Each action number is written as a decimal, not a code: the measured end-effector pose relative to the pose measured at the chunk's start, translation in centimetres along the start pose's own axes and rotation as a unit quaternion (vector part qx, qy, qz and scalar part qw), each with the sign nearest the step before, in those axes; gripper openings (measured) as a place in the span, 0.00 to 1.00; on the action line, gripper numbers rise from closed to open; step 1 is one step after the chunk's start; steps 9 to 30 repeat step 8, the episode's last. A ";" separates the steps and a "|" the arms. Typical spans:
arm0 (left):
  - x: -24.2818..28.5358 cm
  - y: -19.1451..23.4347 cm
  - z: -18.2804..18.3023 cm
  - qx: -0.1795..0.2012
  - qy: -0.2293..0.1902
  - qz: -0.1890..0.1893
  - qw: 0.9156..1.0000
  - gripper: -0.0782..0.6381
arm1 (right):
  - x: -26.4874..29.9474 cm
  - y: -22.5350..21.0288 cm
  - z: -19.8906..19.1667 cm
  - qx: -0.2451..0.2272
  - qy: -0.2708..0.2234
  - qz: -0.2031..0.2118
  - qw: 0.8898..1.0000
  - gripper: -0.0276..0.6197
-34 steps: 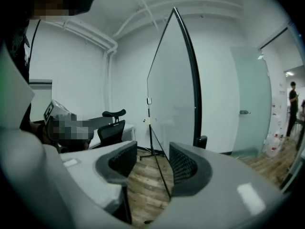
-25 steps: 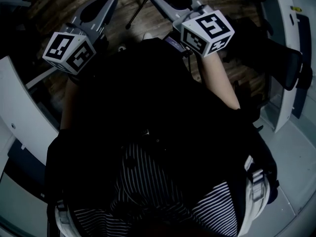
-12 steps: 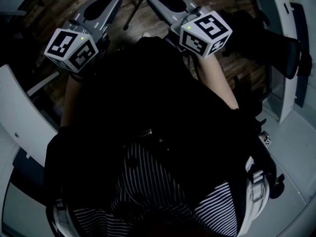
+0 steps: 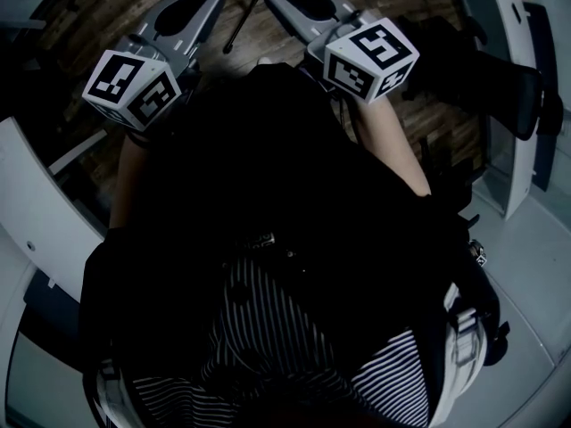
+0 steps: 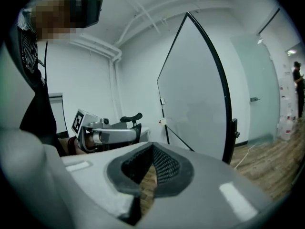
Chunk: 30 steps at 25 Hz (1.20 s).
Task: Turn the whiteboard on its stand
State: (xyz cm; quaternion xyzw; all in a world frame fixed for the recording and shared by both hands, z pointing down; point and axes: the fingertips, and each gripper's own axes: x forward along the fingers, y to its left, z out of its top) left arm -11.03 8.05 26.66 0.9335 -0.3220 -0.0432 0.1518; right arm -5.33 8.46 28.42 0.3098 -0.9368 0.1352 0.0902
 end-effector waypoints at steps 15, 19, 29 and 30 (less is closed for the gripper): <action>-1.5 0.0 -0.4 0.007 -0.002 0.004 1.000 0.11 | 0.4 0.9 -0.5 -0.002 0.002 0.009 1.000 0.04; -1.5 0.0 -0.4 0.007 -0.002 0.004 1.000 0.11 | 0.4 0.9 -0.5 -0.002 0.002 0.009 1.000 0.04; -1.5 0.0 -0.4 0.007 -0.002 0.004 1.000 0.11 | 0.4 0.9 -0.5 -0.002 0.002 0.009 1.000 0.04; -1.5 0.0 -0.4 0.007 -0.002 0.004 1.000 0.11 | 0.4 0.9 -0.5 -0.002 0.002 0.009 1.000 0.04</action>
